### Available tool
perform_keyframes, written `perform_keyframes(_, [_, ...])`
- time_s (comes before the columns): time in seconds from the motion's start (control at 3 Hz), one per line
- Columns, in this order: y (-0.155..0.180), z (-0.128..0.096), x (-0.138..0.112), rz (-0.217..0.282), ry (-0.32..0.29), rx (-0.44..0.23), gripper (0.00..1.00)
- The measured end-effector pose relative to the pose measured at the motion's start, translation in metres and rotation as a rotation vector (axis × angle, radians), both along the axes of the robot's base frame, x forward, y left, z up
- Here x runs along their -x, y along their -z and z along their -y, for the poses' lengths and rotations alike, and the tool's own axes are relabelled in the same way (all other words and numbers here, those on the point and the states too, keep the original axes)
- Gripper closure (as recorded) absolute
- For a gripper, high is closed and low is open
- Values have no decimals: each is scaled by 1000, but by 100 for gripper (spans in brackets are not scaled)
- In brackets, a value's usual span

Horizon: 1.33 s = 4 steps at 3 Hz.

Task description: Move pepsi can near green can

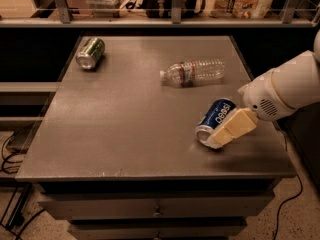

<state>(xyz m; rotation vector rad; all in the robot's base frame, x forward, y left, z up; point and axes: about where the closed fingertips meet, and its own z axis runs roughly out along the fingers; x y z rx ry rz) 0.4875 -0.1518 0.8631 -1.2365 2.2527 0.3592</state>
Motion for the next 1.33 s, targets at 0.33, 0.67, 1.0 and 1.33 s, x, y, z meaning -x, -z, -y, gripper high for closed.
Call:
perform_keyframes(0.33, [13,-10,-1,-34,-3,-37,0])
perform_keyframes(0.67, [22,-19,1,-73,-3,-63,17])
perform_keyframes(1.0, [17,-23,2,-72,-9,-60,40])
perform_keyframes(1.33, [-2,-22,2,-39,-20,-47,64])
